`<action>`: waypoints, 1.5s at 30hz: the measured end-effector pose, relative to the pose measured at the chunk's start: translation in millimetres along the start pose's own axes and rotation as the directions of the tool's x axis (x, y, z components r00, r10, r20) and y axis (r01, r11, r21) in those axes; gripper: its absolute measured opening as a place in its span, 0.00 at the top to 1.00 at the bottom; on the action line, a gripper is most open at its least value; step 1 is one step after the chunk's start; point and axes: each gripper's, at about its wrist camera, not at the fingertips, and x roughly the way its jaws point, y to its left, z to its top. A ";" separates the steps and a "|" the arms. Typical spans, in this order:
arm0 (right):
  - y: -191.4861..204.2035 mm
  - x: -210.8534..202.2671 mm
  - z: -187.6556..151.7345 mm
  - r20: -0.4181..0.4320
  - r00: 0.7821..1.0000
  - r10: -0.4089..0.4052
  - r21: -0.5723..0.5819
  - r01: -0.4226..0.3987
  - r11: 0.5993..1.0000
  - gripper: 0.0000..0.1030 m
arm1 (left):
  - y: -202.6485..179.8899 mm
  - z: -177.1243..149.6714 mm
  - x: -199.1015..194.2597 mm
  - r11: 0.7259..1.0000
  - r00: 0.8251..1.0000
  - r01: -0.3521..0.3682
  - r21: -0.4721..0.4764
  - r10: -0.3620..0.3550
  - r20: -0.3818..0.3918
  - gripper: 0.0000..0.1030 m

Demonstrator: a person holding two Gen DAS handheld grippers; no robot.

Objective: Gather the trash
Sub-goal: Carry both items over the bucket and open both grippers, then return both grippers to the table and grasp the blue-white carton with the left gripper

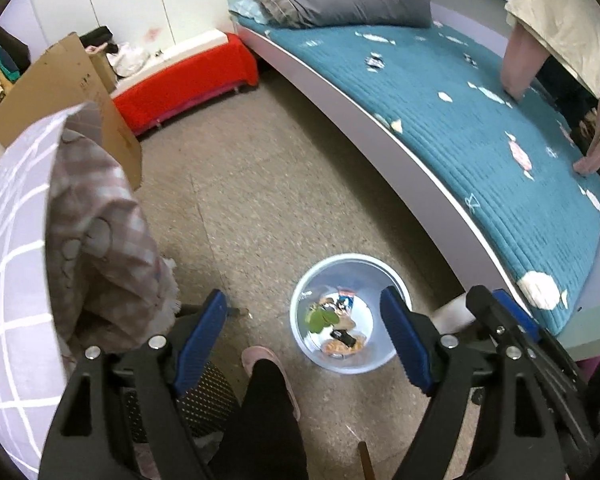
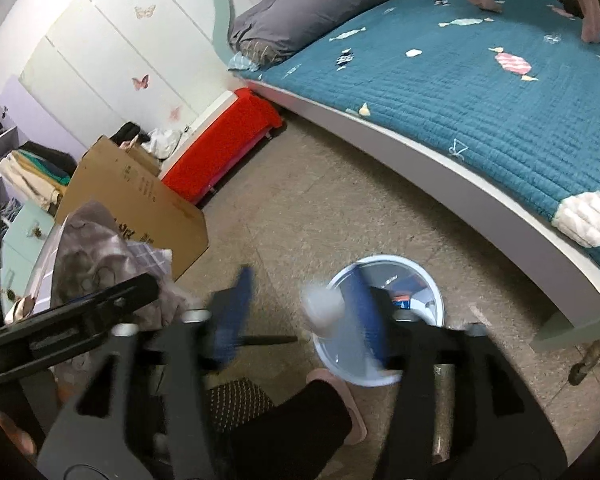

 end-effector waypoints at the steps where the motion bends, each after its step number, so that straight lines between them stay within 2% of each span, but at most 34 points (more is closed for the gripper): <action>1: 0.8 -0.1 0.7 -0.001 1.000 0.000 0.000 0.000 1.000 0.39 | 1.3 0.4 -1.0 1.000 1.000 0.001 0.000 -0.001 0.001 0.24; 5: 5.2 -7.5 0.0 0.011 1.000 0.007 -0.004 -0.007 1.000 0.36 | 6.0 -1.3 -4.3 1.000 1.000 0.019 -0.005 -0.019 -0.011 0.24; 9: 9.9 -17.6 -0.1 0.018 1.000 0.003 -0.011 -0.003 1.000 0.36 | 7.1 -4.9 -17.5 1.000 0.999 0.030 -0.003 -0.030 0.010 0.24; 16: 34.8 -63.0 4.1 0.084 0.996 0.037 -0.077 -0.030 0.997 0.35 | 12.4 -12.3 -56.9 0.997 0.993 0.078 -0.005 -0.077 0.093 0.24; 22: 71.4 -106.7 6.9 0.148 0.984 0.094 -0.145 -0.072 0.987 0.32 | 34.3 -24.1 -108.9 0.992 0.975 0.125 -0.026 -0.118 0.188 0.24; 25: 97.1 -123.1 2.9 0.161 0.978 0.133 -0.195 -0.101 0.976 0.32 | 50.3 -32.6 -137.7 0.992 0.964 0.119 -0.034 -0.107 0.244 0.24; 28: 122.4 -132.6 -3.8 0.152 0.973 0.173 -0.242 -0.133 0.961 0.32 | 73.8 -44.5 -162.4 0.995 0.956 0.085 -0.054 -0.066 0.286 0.24; 34: 181.2 -135.4 -26.7 0.100 0.964 0.247 -0.335 -0.202 0.920 0.31 | 137.6 -72.1 -202.7 0.988 0.936 -0.041 -0.150 0.091 0.340 0.23; 36: 202.3 -132.5 -35.4 0.069 0.959 0.274 -0.365 -0.231 0.902 0.31 | 167.0 -86.8 -214.4 0.973 0.927 -0.077 -0.217 0.150 0.345 0.23; 38: 225.5 -126.1 -45.5 0.029 0.954 0.298 -0.393 -0.263 0.881 0.31 | 198.4 -101.1 -224.1 0.955 0.922 -0.078 -0.286 0.178 0.345 0.23; 42: 270.7 -107.1 -66.6 -0.053 0.946 0.321 -0.447 -0.310 0.839 0.31 | 267.7 -128.9 -240.3 0.894 0.908 -0.067 -0.443 0.239 0.345 0.23; 45: 296.1 -95.6 -80.0 -0.095 0.938 0.334 -0.466 -0.338 0.817 0.31 | 309.3 -144.7 -239.1 0.844 0.915 -0.031 -0.535 0.240 0.325 0.23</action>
